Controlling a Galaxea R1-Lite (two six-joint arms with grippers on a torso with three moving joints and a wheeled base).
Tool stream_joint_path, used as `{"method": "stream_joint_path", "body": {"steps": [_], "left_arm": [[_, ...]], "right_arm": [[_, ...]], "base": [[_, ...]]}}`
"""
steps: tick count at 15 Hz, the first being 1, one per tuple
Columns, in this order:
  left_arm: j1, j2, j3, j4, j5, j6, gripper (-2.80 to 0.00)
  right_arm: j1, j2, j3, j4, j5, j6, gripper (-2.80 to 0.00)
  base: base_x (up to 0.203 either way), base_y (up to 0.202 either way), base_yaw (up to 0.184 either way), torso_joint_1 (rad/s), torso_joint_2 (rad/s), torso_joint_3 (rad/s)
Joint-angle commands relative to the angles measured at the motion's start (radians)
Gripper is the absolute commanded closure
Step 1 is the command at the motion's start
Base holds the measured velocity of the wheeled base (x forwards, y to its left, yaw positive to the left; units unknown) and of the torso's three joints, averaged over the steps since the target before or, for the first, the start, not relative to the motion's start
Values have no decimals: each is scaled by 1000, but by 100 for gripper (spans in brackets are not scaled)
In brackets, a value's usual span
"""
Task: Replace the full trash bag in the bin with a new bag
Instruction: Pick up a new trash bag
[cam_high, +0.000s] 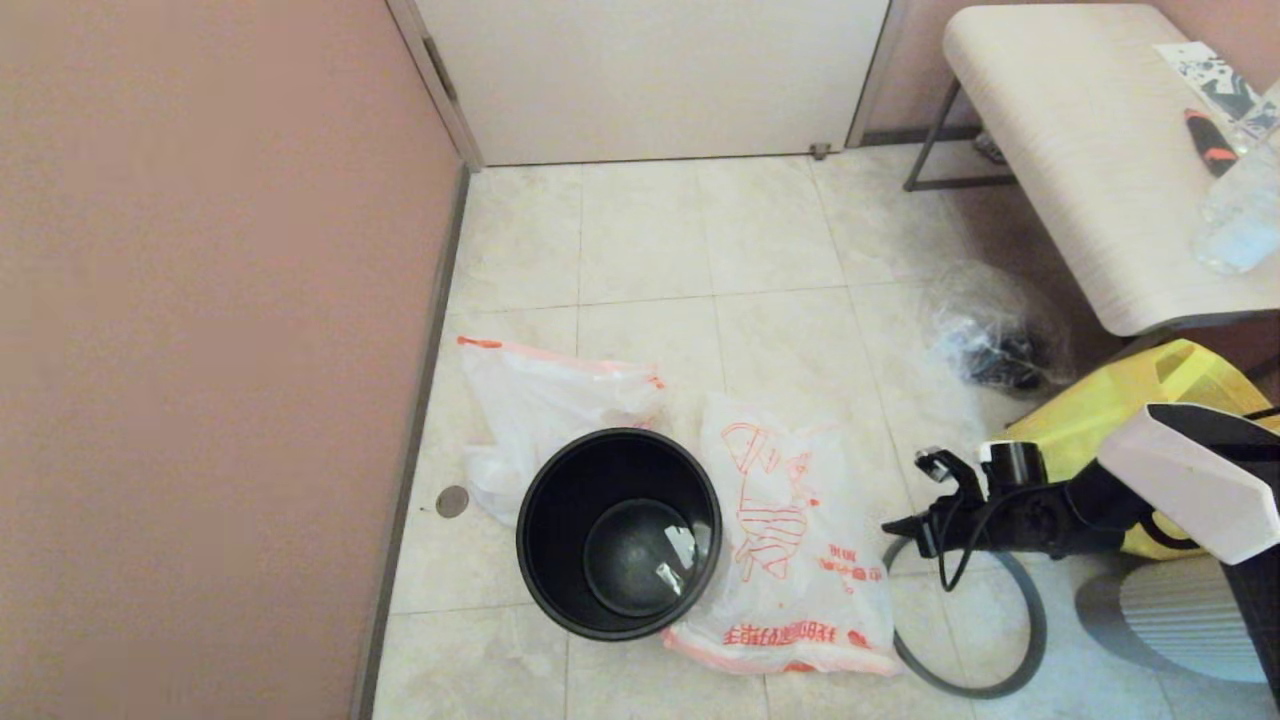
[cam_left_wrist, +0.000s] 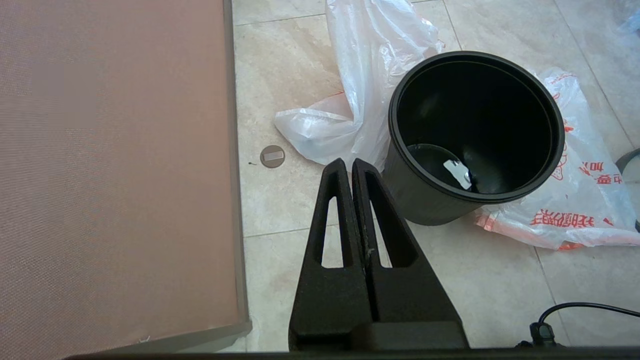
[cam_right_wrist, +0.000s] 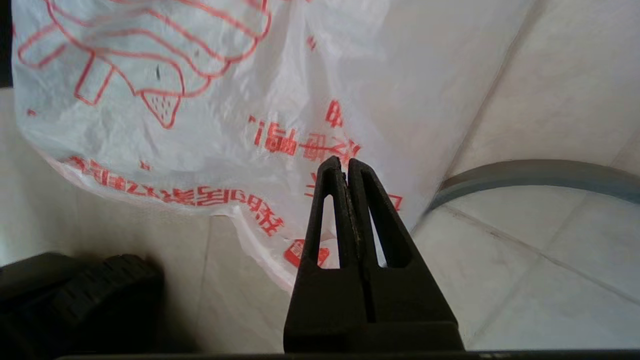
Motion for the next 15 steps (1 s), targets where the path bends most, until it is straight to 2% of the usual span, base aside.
{"method": "stream_joint_path", "body": {"steps": [1, 4, 5, 6, 9, 12, 15], "left_arm": [[0, 3, 12, -1, 0, 0, 0], [0, 3, 12, -1, 0, 0, 0], [0, 3, 12, -1, 0, 0, 0], [0, 3, 12, -1, 0, 0, 0], [0, 3, 12, -1, 0, 0, 0], [0, 3, 12, -1, 0, 0, 0], [0, 3, 12, -1, 0, 0, 0]], "right_arm": [[-5, 80, -19, -7, 29, -3, 0], [-6, 156, -74, -11, 59, -4, 0], [-19, 171, -101, -21, 64, -5, -84], [-37, 187, -123, -51, 73, -3, -280], [-58, 243, -192, -94, 85, 5, -280], [-61, 332, -293, -90, 84, 5, -280], [-62, 368, -335, -55, 86, 0, -280]], "base": [[0, 0, 0, 0, 0, 0], [0, 0, 0, 0, 0, 0], [0, 0, 0, 0, 0, 0], [0, 0, 0, 0, 0, 0], [0, 0, 0, 0, 0, 0], [0, 0, 0, 0, 0, 0], [0, 0, 0, 0, 0, 0]]}}
